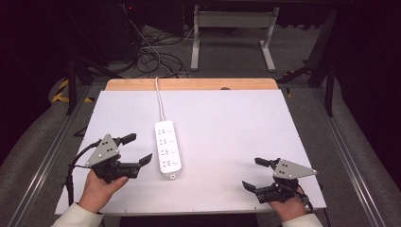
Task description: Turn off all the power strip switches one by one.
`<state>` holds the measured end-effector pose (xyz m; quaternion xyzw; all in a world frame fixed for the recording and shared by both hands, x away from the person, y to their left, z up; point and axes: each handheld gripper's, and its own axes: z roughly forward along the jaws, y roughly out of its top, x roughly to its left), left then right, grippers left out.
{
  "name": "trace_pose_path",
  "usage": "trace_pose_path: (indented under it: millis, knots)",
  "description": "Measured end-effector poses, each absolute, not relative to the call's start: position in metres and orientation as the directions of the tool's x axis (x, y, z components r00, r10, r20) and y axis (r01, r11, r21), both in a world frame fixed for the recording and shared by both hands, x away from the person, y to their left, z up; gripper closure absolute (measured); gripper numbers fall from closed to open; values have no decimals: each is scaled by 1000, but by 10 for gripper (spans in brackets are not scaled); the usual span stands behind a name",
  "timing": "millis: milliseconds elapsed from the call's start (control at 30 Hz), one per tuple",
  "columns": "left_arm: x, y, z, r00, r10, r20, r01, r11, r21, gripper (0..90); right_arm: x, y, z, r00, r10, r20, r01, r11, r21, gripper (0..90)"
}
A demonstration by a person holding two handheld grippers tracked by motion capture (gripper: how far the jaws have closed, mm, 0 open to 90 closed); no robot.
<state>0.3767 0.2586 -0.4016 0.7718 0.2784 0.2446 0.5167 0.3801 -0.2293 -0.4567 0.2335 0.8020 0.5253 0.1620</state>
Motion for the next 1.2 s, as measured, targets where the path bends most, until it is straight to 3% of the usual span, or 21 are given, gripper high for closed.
trace_pose_path:
  millis: [267,600,900,1200]
  knots:
    - [362,277,-422,699,711,80,168,-272,948,173,380,-229,-457,-838,545,-17,202,339,919,109]
    - [353,288,-444,690,715,111,188,-325,927,166,379,-231,-456,-838,545,-17,199,335,921,108]
    - [349,296,-465,703,708,72,240,-331,913,163,380,-232,-456,-837,547,-18,197,331,923,107]
    - [348,295,-463,702,710,65,239,-320,917,160,380,-231,-456,-838,545,-21,195,334,922,107]
